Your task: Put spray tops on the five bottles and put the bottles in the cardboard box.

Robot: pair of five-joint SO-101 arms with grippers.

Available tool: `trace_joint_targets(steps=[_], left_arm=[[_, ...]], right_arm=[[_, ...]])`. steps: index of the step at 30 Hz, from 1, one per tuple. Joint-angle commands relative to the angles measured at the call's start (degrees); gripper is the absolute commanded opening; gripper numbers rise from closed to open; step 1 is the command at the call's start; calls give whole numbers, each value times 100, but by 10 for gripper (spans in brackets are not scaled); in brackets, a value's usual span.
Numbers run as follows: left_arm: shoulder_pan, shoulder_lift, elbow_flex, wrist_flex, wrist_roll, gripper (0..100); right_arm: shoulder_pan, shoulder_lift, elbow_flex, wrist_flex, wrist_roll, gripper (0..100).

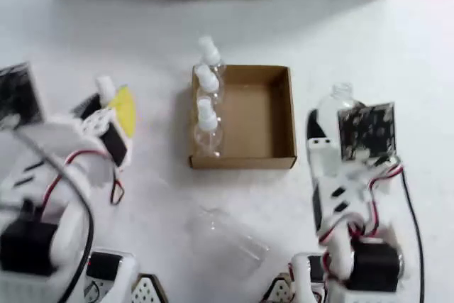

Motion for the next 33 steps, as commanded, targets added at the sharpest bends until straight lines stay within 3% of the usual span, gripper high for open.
trace_joint_targets(steps=[1, 8, 15, 21, 28, 33], left_arm=[[31, -673, -53, -519, 26, 20], [31, -1218, -97, -1644, 26, 20], [31, -1323, -105, -2840, 18, 20], [31, -1209, -114, -3455, -835, 20], [84, -1042, -1029, -3051, -958, 20], [84, -180, -1776, -2251, -958, 20]], right_arm=[[-936, -989, 571, -1165, -132, 15], [-2202, -2396, 1916, -2000, -88, 15], [-2949, -2387, 2154, -2044, -132, 15], [-3873, -2396, 2567, -2448, -123, 15], [-4330, -2396, 3640, -3134, -88, 15], [-4382, -2396, 4193, -3398, -114, 15]])
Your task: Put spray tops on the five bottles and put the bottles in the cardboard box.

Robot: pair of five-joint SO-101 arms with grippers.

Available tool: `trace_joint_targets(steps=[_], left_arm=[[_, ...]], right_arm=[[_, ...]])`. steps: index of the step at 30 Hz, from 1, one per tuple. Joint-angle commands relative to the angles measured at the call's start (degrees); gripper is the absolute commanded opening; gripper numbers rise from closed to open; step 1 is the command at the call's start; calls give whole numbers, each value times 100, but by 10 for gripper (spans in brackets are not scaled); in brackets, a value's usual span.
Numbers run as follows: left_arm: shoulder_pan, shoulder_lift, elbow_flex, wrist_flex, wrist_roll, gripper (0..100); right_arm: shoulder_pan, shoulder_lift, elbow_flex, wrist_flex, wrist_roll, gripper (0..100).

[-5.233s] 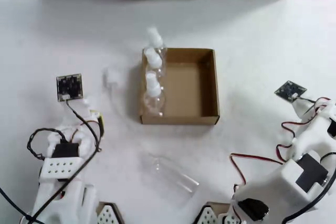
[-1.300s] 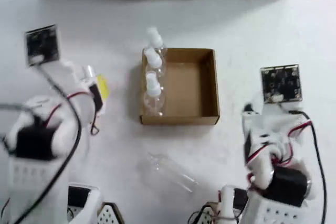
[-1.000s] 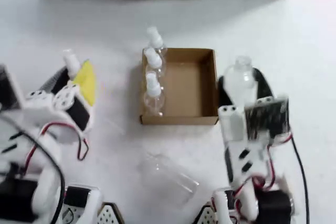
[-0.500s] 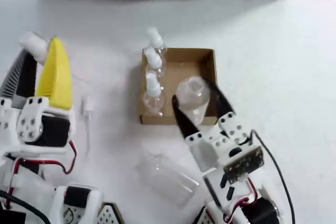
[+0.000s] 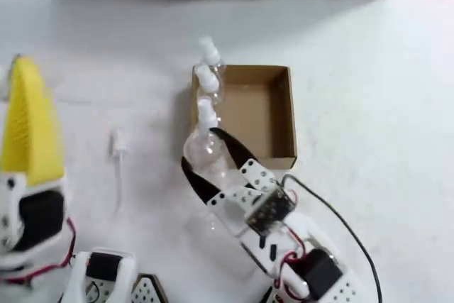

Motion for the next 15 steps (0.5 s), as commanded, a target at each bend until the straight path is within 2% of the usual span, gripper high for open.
trace_joint_targets(steps=[1, 8, 15], left_arm=[[84, 1288, -818, 809, -62, 20], [92, 1771, -1521, 1802, 158, 20], [92, 2167, -1547, 2787, 132, 20]], right_arm=[[-66, -66, 202, -259, -53, 15], [-716, -66, 844, -277, -53, 15], [-804, -66, 879, -277, -53, 15]])
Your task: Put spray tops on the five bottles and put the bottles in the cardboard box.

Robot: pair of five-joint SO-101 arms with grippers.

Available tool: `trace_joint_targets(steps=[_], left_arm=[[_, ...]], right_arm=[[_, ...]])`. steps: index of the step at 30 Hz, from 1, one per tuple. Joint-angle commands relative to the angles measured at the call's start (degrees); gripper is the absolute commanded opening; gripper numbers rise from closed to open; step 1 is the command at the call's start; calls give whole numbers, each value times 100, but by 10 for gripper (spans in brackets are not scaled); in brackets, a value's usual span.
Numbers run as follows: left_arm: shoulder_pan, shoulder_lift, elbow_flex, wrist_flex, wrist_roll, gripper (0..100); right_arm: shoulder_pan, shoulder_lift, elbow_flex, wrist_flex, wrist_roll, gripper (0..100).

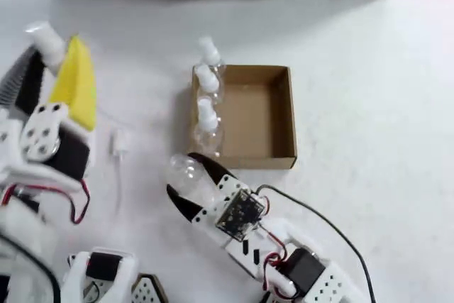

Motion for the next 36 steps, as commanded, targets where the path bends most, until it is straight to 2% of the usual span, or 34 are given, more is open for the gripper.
trace_joint_targets(steps=[1, 7, 11, 16, 36], left_arm=[[92, 382, -229, 422, 44, 20], [119, 505, -229, 413, 9, 20], [673, 593, -255, 360, -527, 20], [1138, 593, -246, 334, -615, 20], [1156, 541, 826, 158, -589, 20]], right_arm=[[-84, -57, -44, -110, -53, 15], [-119, -57, 105, -110, -53, 15], [-286, -57, 141, -110, -44, 15], [-286, -57, 141, -110, -44, 15], [-277, -57, 141, -110, -53, 15]])
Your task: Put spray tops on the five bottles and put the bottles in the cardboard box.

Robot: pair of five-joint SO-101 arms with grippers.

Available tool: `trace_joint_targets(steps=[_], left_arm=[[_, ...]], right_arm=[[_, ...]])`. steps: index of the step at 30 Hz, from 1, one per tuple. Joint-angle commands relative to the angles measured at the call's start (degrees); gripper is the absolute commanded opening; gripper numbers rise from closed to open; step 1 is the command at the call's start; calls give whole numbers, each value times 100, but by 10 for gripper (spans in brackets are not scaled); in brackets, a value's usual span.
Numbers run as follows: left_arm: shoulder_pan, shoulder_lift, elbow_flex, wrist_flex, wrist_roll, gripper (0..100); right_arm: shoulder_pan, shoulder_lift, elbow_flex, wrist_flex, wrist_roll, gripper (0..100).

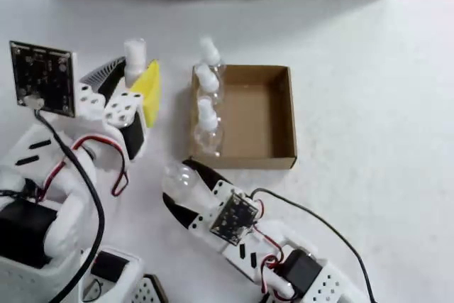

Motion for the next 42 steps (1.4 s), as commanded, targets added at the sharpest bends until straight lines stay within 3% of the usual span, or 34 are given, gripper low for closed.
trace_joint_targets(steps=[1, 6, 13, 25, 42], left_arm=[[92, -75, -26, -193, 35, 20], [92, -75, -18, -193, 651, 20], [92, -295, 431, -237, 633, 20], [84, -1842, 2242, -1284, 633, 20], [84, -2185, 2330, -1732, 677, 20]], right_arm=[[-31, -57, -9, -110, -44, 15], [-31, -57, -9, -110, -44, 15], [-31, -57, -9, -101, -44, 15], [-31, -57, -9, -92, -44, 15], [-31, -57, 0, -66, -44, 15]])
